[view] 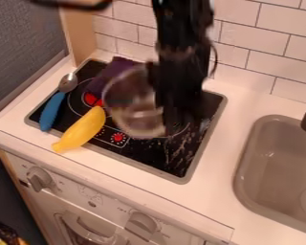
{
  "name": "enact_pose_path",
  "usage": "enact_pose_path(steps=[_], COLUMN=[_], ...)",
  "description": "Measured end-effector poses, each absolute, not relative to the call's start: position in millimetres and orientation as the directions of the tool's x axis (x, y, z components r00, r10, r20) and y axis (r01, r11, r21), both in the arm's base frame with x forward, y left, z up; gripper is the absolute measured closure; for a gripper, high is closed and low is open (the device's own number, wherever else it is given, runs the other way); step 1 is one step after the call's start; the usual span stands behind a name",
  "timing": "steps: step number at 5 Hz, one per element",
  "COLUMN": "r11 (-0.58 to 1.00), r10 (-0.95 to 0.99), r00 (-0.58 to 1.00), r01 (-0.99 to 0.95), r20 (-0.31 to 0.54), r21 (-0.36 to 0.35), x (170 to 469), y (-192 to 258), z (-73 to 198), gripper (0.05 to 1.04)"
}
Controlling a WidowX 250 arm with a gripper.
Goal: Moved the silver pot to the lower right side of the burner
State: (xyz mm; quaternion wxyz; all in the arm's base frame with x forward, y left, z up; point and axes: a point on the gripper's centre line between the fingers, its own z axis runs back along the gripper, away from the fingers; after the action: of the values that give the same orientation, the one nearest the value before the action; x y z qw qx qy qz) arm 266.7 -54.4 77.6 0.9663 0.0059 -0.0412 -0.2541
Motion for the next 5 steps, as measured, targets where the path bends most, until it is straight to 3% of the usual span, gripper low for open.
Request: enact_pose_path(steps=[1,3,4,5], r11=[0.876,0.861,0.845,0.845], r10=[-0.481,-0.508,-0.532,-0.533], r00=[0.877,0.861,0.845,0.846], r01=[0.481,0.509,0.534,0.534], r20=[0.013,-0.027,-0.051,-0.020], r21=[-0.010,0.018,0.024,0.038], x=[243,240,236,234], y=[-53,-64,-71,-78], z=[52,29,25,31], gripper=[1.004,0.964,0.785,0.494])
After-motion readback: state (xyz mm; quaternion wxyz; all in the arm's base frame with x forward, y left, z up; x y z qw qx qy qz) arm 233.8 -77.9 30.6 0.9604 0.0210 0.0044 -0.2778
